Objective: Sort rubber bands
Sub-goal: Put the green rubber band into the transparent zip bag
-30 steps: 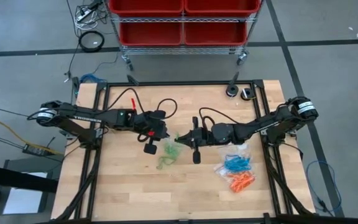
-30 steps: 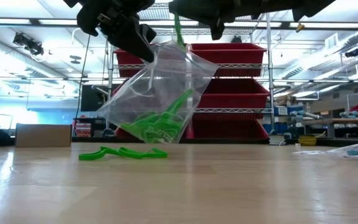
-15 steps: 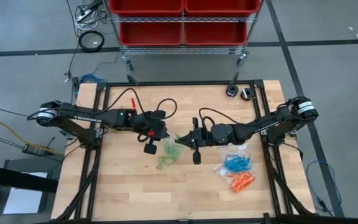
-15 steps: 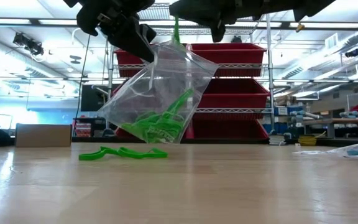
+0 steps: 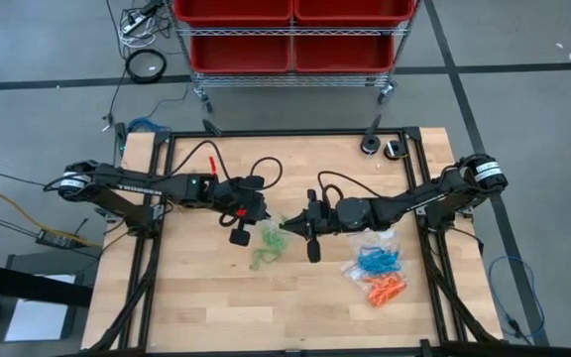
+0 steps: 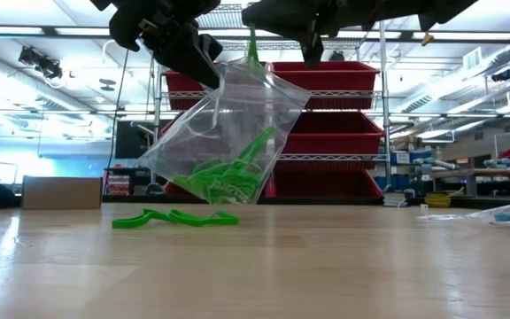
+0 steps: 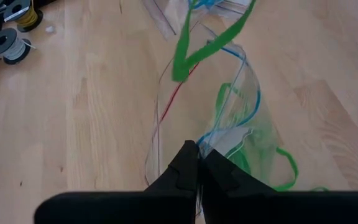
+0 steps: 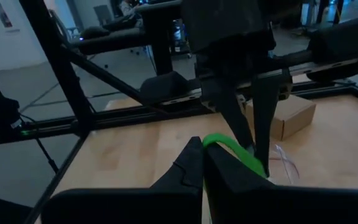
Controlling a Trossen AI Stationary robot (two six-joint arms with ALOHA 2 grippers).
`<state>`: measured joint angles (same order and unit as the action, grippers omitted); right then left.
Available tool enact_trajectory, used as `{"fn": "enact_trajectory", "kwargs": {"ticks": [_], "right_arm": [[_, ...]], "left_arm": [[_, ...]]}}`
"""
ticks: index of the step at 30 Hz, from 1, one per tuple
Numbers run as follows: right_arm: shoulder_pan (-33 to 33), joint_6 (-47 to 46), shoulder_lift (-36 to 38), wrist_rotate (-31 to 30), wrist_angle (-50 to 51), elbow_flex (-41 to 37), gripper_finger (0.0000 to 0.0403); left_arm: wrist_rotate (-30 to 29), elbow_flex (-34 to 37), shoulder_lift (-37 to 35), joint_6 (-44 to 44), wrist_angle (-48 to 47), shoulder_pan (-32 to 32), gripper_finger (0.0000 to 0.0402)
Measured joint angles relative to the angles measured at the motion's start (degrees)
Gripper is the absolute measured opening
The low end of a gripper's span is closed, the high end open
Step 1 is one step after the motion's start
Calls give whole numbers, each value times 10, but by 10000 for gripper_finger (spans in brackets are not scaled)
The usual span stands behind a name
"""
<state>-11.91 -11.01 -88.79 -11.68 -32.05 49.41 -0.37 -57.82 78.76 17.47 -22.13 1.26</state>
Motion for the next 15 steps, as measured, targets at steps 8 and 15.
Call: {"fn": "enact_trajectory", "kwargs": {"ticks": [8,15], "right_arm": [[5,-63,0,10,22,0,0],[20,-123,0,10,73,0,0]], "left_arm": [[0,0,0,0,0,0,10],[0,0,0,0,0,0,10]]}}
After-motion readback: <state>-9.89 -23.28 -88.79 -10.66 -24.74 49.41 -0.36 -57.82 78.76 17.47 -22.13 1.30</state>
